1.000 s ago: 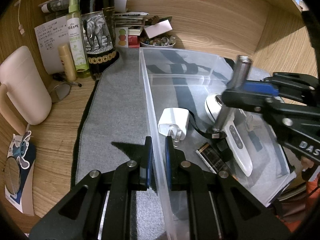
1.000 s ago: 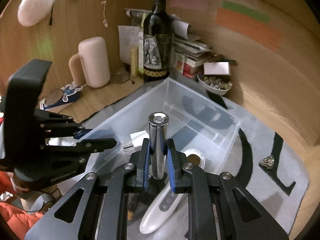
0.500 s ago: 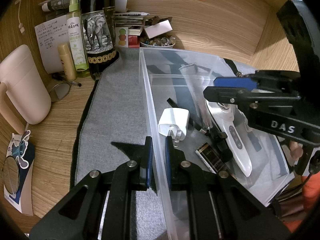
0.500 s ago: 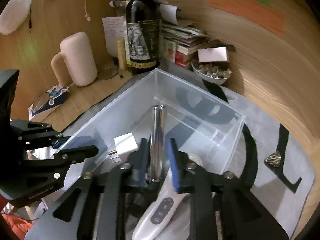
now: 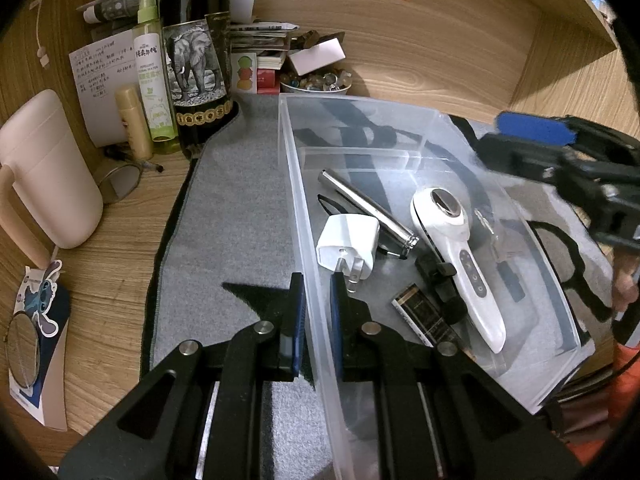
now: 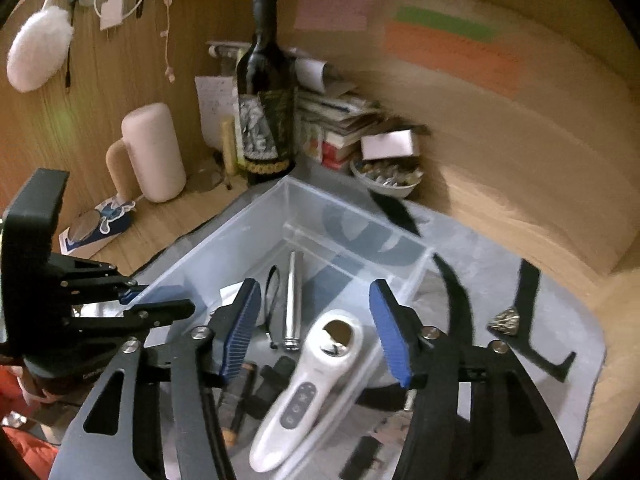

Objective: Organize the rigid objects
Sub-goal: 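Move the right tool to the keys on the rug and grasp them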

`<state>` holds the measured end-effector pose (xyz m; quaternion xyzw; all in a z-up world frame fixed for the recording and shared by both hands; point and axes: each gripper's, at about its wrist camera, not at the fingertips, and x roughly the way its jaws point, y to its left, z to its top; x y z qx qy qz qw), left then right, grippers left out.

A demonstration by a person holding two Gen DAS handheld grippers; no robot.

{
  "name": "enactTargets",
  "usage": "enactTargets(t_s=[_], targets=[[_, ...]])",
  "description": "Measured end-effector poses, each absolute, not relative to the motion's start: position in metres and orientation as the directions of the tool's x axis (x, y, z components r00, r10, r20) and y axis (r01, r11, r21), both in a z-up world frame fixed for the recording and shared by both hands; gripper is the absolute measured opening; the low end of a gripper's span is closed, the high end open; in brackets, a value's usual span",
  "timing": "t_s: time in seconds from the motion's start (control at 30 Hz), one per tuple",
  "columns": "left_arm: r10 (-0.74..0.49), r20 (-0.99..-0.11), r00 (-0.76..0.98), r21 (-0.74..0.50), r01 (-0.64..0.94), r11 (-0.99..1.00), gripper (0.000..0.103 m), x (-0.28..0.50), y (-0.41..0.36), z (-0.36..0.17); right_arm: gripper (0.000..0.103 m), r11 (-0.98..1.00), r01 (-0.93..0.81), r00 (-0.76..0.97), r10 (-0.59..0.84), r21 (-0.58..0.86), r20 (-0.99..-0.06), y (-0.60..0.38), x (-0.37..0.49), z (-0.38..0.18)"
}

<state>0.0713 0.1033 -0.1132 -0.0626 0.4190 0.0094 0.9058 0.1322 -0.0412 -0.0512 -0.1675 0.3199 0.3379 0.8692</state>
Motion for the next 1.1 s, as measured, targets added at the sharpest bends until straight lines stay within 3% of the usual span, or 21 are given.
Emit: enactTargets(t_s=[0.13, 0.4, 0.83, 1.1], targets=[[-0.035, -0.761, 0.648, -0.106, -0.071, 0.992, 0.01, 0.071, 0.104, -0.114, 0.065, 0.751, -0.654, 0.619, 0.466, -0.087, -0.632, -0.061, 0.129, -0.04], [-0.034, -0.761, 0.648, -0.107, -0.074, 0.991, 0.01, 0.071, 0.107, -0.114, 0.066, 0.835, -0.541, 0.691, 0.373, -0.101, -0.619, -0.105, 0.13, -0.038], [-0.028, -0.763, 0.646, -0.101, -0.077, 0.992, 0.01, 0.071, 0.107, -0.113, 0.066, 0.883, -0.461, 0.594, 0.235, -0.086, -0.77, -0.146, 0.144, -0.11], [-0.026, -0.764, 0.644, -0.1, -0.078, 0.992, 0.01, 0.07, 0.108, -0.114, 0.066, 0.847, -0.525, 0.5, 0.223, -0.088, -0.837, -0.148, 0.146, -0.145]])
